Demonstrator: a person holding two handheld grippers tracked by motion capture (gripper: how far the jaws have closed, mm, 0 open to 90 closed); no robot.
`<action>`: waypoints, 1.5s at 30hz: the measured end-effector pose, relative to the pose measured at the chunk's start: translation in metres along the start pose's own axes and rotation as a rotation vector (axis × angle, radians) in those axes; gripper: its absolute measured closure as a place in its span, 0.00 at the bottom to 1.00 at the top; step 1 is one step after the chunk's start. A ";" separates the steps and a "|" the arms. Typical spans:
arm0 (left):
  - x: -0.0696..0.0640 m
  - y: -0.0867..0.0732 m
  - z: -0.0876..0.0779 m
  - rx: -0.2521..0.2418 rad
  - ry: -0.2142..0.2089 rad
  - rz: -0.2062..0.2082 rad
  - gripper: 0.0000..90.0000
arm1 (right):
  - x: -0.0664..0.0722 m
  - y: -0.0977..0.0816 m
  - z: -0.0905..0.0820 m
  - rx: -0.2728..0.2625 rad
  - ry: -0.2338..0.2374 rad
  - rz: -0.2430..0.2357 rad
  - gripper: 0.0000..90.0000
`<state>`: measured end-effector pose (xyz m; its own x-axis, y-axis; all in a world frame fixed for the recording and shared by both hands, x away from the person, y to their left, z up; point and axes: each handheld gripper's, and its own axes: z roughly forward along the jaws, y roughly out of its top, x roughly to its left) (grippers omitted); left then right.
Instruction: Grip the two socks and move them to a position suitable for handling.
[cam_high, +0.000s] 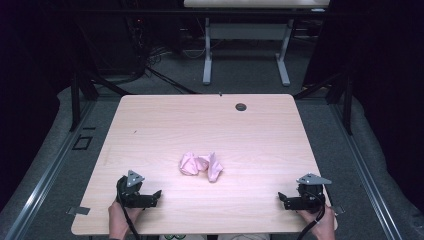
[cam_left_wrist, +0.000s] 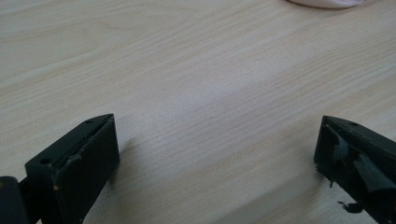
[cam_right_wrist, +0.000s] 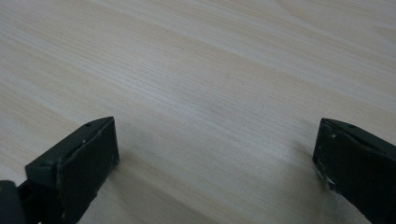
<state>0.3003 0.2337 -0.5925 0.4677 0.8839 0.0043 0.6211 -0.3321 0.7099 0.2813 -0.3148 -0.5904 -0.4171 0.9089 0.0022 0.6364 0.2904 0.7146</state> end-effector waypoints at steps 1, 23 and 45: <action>0.000 0.000 0.000 0.002 -0.002 0.000 0.00 | 0.000 0.000 0.000 0.004 -0.007 0.006 0.00; -0.004 0.000 0.000 -0.002 0.035 -0.034 0.00 | -0.003 0.004 0.004 0.010 -0.018 0.018 0.00; -0.043 0.079 -0.008 -0.092 -0.169 0.028 0.00 | -0.004 0.005 0.005 0.006 -0.034 0.040 0.00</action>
<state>0.3247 0.1722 -0.5312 0.5878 0.8043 -0.0876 0.5497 -0.3176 0.7726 0.2894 -0.3155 -0.5898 -0.3691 0.9294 0.0068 0.6559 0.2553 0.7104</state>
